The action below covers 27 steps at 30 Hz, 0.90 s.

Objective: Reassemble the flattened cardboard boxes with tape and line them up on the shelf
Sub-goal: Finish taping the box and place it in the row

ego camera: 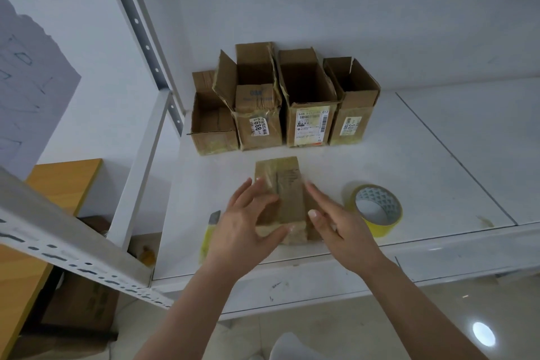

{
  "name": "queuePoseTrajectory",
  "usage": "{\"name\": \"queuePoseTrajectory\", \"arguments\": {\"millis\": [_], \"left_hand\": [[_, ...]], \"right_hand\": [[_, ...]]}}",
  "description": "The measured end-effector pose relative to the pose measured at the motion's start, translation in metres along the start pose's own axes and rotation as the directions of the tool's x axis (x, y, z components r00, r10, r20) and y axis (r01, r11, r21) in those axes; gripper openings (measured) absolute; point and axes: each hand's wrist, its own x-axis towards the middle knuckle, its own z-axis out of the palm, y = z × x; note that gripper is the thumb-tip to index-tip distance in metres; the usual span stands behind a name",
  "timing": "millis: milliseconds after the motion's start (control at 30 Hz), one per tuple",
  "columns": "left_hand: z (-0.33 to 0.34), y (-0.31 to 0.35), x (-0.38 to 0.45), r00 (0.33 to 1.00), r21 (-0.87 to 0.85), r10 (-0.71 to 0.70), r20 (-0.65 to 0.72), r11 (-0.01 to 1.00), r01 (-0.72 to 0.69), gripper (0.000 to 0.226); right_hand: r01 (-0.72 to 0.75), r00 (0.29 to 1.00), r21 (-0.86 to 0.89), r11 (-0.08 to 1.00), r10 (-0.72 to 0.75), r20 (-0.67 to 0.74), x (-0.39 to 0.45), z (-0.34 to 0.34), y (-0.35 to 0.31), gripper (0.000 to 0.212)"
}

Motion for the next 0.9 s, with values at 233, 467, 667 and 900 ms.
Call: {"name": "queuePoseTrajectory", "arguments": {"millis": [233, 467, 667, 900], "left_hand": [[0.031, 0.035, 0.031, 0.956, 0.426, -0.243, 0.162, 0.891, 0.154, 0.091], [0.023, 0.013, 0.024, 0.974, 0.229, -0.227, 0.028, 0.949, 0.214, 0.076], [-0.010, 0.010, 0.015, 0.949, -0.641, -0.300, -0.099, 0.748, 0.170, 0.059], [-0.011, 0.027, 0.011, 0.962, -0.699, -0.194, -0.192, 0.715, 0.005, 0.051]], "right_hand": [[-0.174, 0.974, 0.039, 0.984, 0.178, -0.138, -0.002, -0.002, 0.002, 0.038], [-0.345, 0.923, 0.110, 0.932, 0.358, -0.141, -0.004, -0.010, 0.013, 0.029], [-0.487, 0.852, 0.280, 0.827, 0.521, -0.058, 0.014, -0.020, -0.002, 0.024], [-0.573, 0.820, 0.439, 0.692, 0.483, 0.309, 0.026, -0.022, -0.041, 0.024]]}}
